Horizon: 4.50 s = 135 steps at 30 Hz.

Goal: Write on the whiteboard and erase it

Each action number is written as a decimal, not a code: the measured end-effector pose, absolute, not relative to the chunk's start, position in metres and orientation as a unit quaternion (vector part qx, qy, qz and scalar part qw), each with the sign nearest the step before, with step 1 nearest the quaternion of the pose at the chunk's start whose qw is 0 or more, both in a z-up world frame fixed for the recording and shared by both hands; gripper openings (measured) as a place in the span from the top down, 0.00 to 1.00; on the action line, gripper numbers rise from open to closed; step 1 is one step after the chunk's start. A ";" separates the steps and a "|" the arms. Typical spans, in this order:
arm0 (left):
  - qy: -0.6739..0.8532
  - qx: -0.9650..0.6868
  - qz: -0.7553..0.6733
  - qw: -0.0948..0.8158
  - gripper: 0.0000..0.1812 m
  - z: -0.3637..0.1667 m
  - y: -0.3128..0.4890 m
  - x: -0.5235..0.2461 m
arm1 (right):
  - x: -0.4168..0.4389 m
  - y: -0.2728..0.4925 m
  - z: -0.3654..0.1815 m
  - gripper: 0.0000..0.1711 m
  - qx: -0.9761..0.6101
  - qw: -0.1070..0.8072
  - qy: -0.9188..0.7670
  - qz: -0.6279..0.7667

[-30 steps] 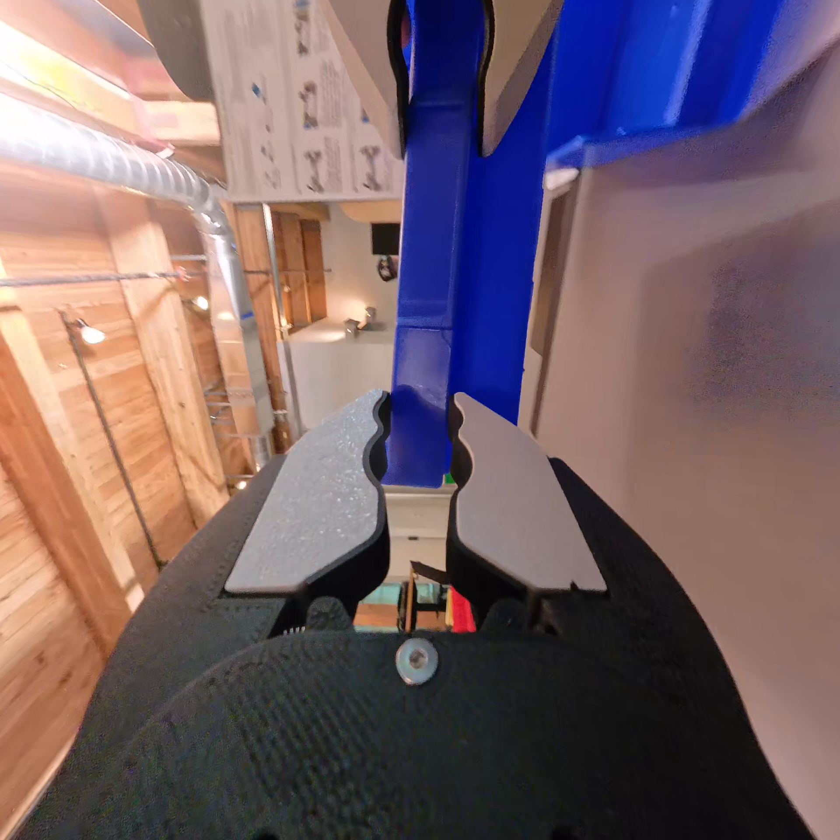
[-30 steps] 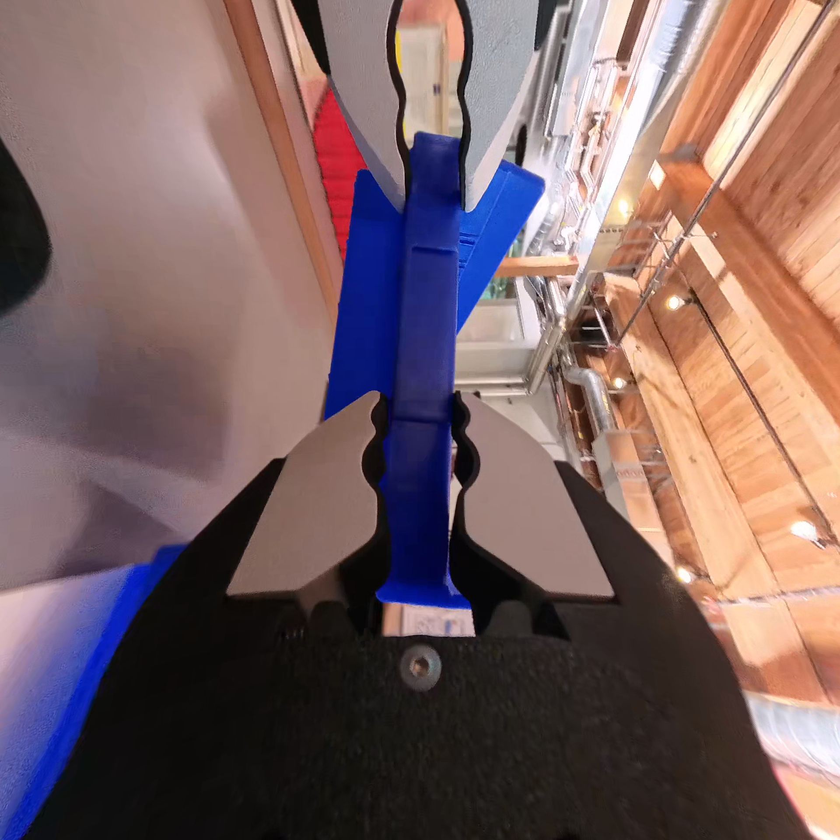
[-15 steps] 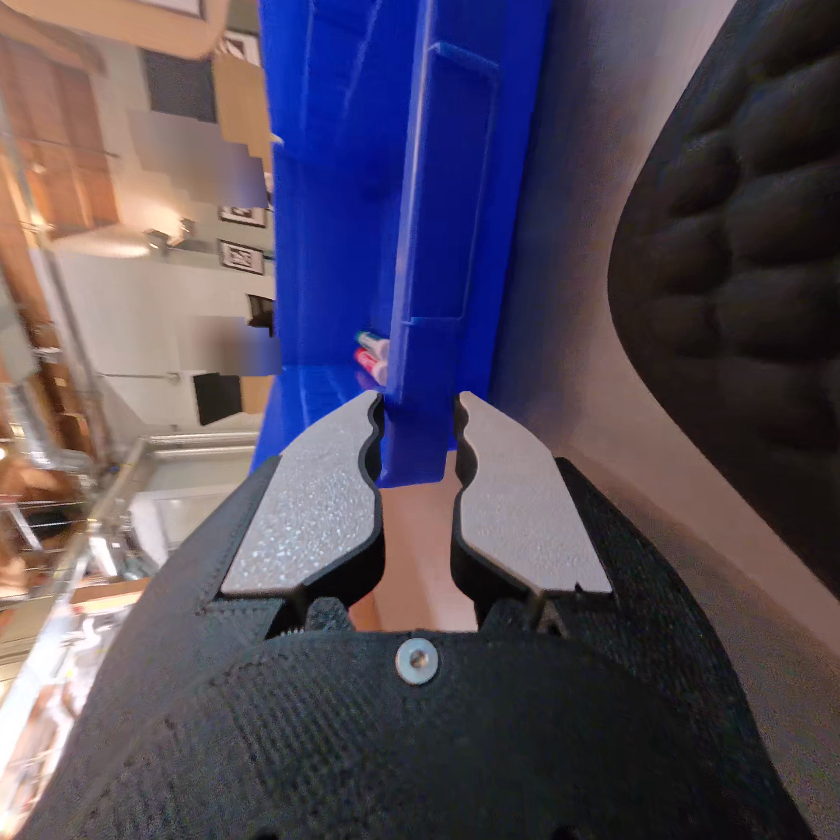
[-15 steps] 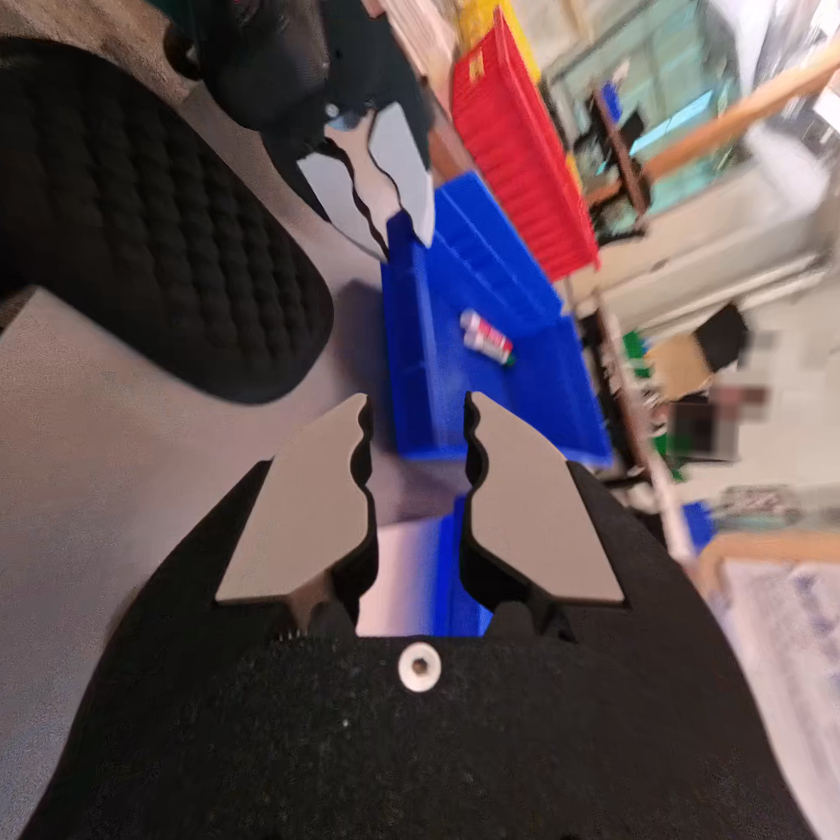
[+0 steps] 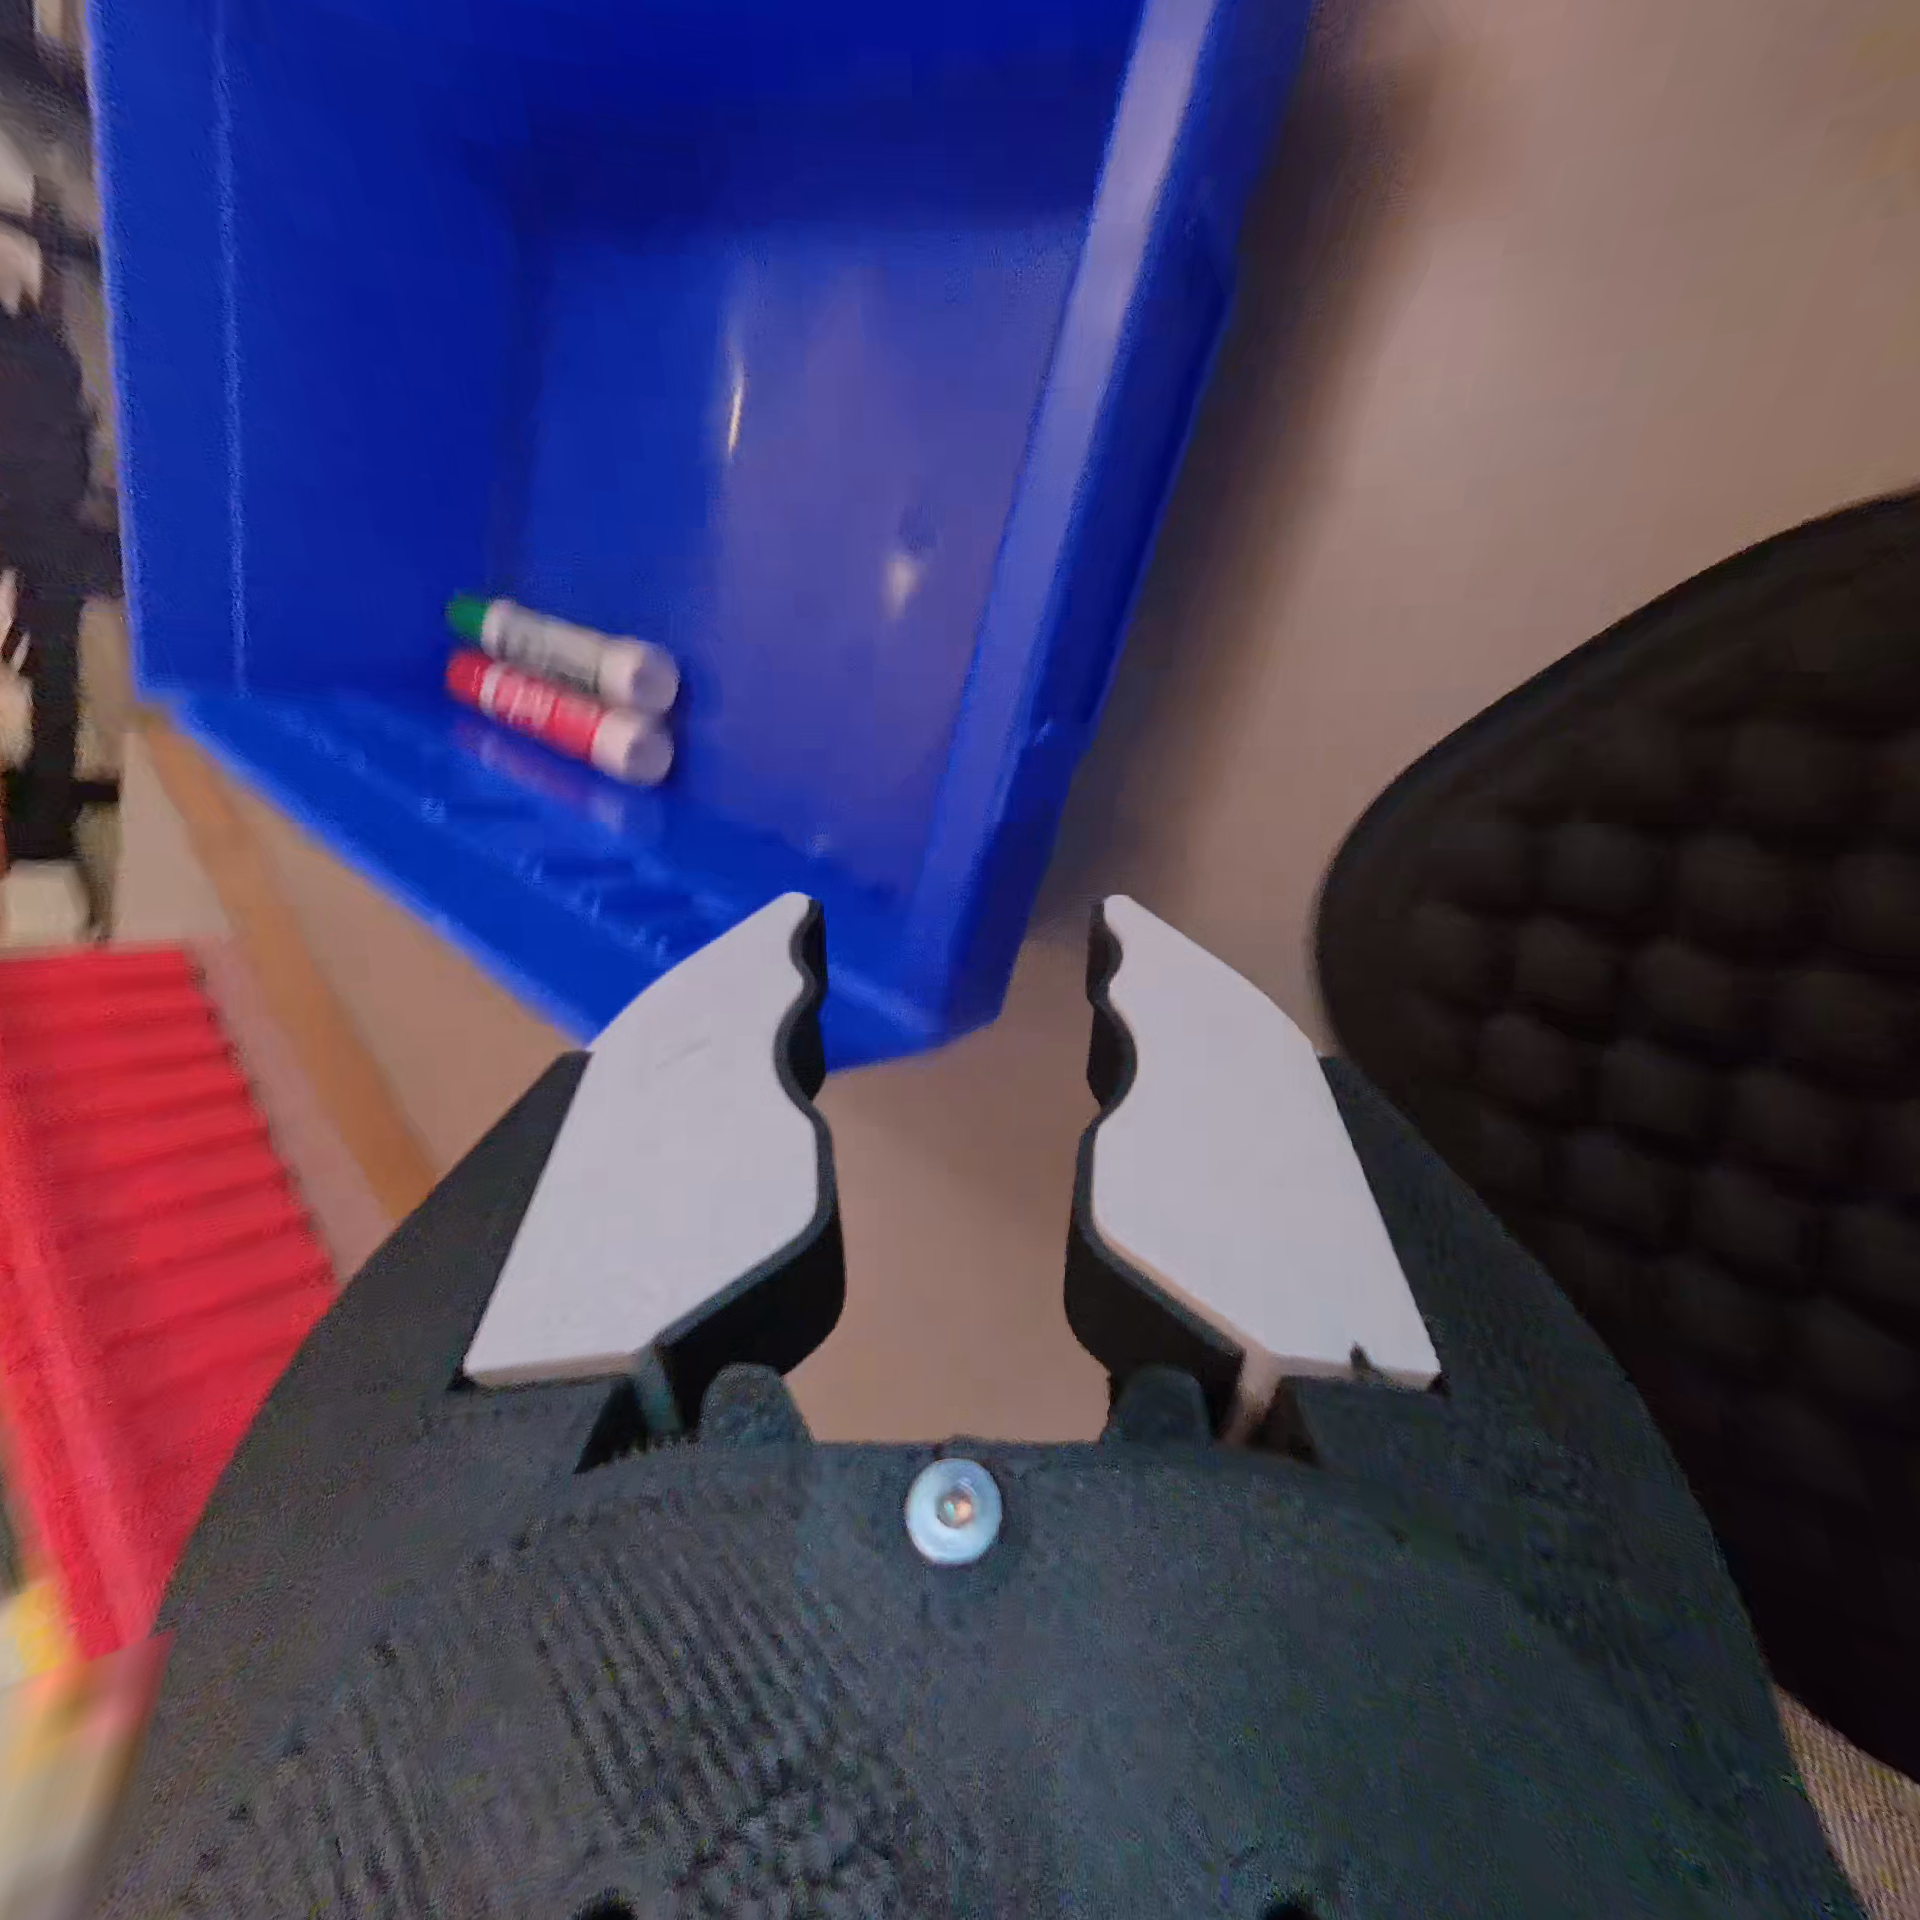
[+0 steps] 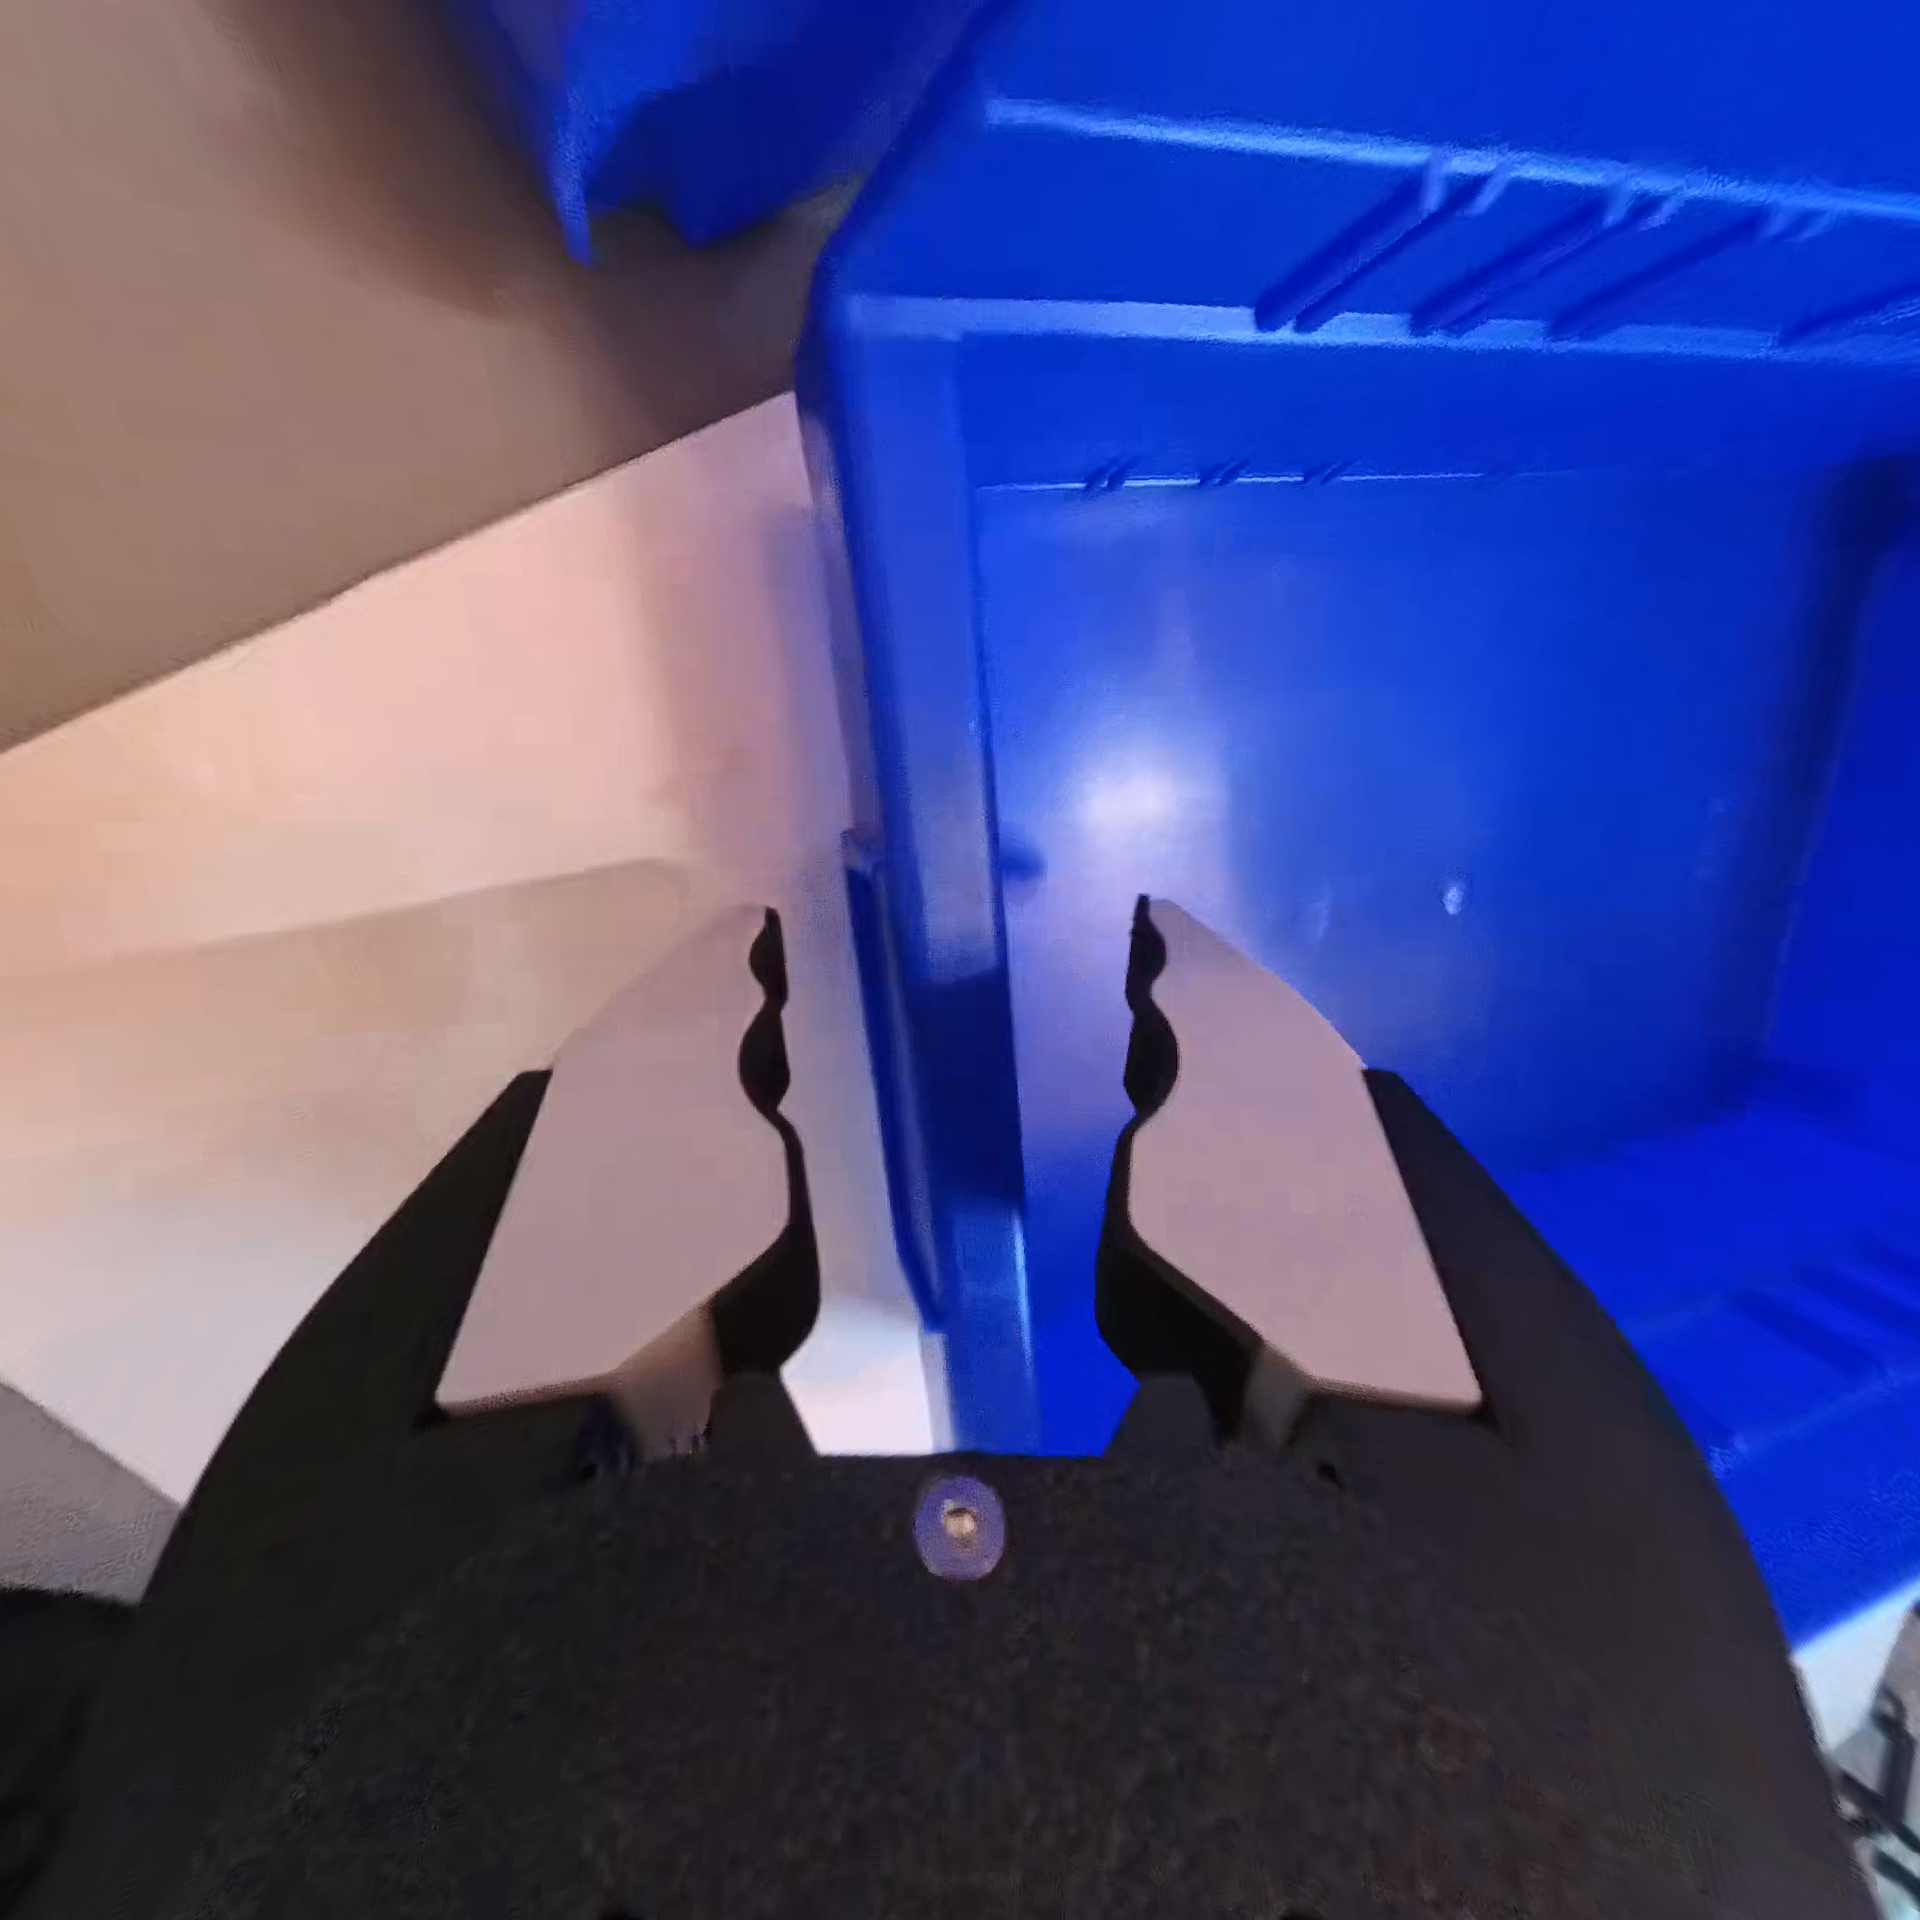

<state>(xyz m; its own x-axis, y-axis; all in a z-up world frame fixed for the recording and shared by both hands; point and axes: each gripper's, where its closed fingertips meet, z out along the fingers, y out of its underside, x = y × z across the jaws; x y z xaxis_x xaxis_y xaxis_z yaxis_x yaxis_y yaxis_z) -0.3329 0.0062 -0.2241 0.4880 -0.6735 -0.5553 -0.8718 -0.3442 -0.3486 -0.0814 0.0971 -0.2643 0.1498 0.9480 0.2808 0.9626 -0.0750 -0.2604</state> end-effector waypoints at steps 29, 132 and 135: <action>0.536 -0.788 0.172 0.249 0.83 -0.273 0.140 -0.280 | 0.217 0.100 -0.238 0.83 -0.774 0.213 -0.572 -0.170; 0.451 -0.496 -0.582 0.460 0.90 -0.120 0.049 -0.028 | -0.042 0.062 -0.096 0.79 -0.549 0.577 -0.369 0.479; 0.484 -0.527 -0.540 0.443 0.90 -0.150 0.047 -0.026 | -0.053 0.058 -0.118 0.88 -0.553 0.549 -0.395 0.487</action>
